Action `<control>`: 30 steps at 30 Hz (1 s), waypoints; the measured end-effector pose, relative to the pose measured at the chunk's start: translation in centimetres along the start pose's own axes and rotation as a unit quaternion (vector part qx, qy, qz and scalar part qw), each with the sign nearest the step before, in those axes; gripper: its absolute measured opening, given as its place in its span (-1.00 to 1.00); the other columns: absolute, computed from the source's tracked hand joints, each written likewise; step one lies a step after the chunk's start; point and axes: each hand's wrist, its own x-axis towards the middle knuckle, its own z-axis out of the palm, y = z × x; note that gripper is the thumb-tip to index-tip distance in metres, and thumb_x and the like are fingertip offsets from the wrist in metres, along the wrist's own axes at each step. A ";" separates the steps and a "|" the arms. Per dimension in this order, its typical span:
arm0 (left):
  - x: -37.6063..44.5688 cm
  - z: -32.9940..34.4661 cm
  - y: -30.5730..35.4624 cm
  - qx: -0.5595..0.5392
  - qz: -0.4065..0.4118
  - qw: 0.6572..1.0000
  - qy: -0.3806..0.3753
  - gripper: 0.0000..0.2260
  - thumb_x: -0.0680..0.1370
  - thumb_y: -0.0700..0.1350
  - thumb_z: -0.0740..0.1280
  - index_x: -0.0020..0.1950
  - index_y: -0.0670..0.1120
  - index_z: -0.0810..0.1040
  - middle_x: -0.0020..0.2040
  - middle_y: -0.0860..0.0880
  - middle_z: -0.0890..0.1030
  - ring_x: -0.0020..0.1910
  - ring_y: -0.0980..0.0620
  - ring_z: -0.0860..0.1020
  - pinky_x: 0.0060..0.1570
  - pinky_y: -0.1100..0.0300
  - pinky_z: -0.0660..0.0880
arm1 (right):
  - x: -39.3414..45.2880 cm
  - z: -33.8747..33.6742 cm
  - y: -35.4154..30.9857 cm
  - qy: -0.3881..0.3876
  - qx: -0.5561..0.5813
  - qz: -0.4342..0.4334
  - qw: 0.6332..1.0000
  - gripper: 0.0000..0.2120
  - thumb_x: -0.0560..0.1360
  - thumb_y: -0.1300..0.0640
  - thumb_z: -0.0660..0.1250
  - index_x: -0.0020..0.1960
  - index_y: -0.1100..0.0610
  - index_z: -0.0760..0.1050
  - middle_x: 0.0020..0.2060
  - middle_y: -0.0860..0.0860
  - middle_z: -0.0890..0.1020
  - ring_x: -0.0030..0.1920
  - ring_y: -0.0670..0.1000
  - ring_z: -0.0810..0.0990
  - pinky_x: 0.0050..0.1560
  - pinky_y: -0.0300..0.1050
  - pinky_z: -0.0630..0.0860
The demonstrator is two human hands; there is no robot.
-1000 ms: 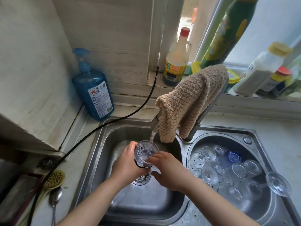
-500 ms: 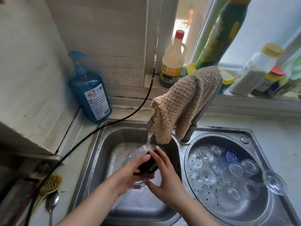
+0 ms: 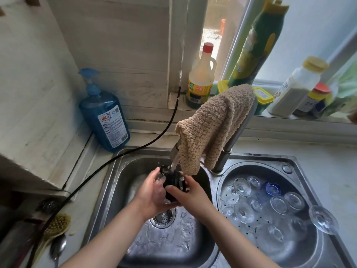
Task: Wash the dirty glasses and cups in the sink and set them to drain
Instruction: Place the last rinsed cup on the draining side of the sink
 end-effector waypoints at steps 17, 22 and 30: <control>0.5 1.9 -2.6 0.050 0.052 0.994 0.084 -0.69 0.63 0.01 0.12 -0.07 -0.11 0.59 -0.23 -0.09 0.68 -0.27 -0.02 0.60 -0.25 0.14 0.45 | -2.1 -0.7 1.0 0.118 -0.316 -0.002 0.942 -0.35 0.18 -0.43 0.24 0.14 -0.08 0.50 -0.08 -0.12 0.66 -0.01 -0.06 0.60 0.24 -0.03 0.44; -0.4 2.7 -5.4 0.129 0.003 0.991 0.039 -0.84 0.60 -0.13 0.22 -0.03 -0.12 0.57 -0.10 -0.14 0.65 -0.10 -0.05 0.61 -0.14 0.07 0.56 | -4.6 -3.5 5.2 0.230 -0.458 -0.184 0.839 -0.28 0.16 -0.26 0.30 0.27 -0.02 0.45 0.02 -0.11 0.59 0.10 0.06 0.53 0.36 0.12 0.20; 1.3 6.2 -8.7 0.520 0.109 0.847 -0.031 -0.80 0.61 -0.06 0.25 0.19 0.00 0.58 0.14 0.07 0.61 0.06 0.14 0.53 -0.07 0.43 0.42 | -13.1 -10.9 8.8 0.331 -0.404 0.007 0.853 -0.31 0.12 -0.37 0.31 0.19 -0.10 0.46 -0.12 -0.16 0.59 -0.06 0.00 0.58 -0.06 -0.06 0.43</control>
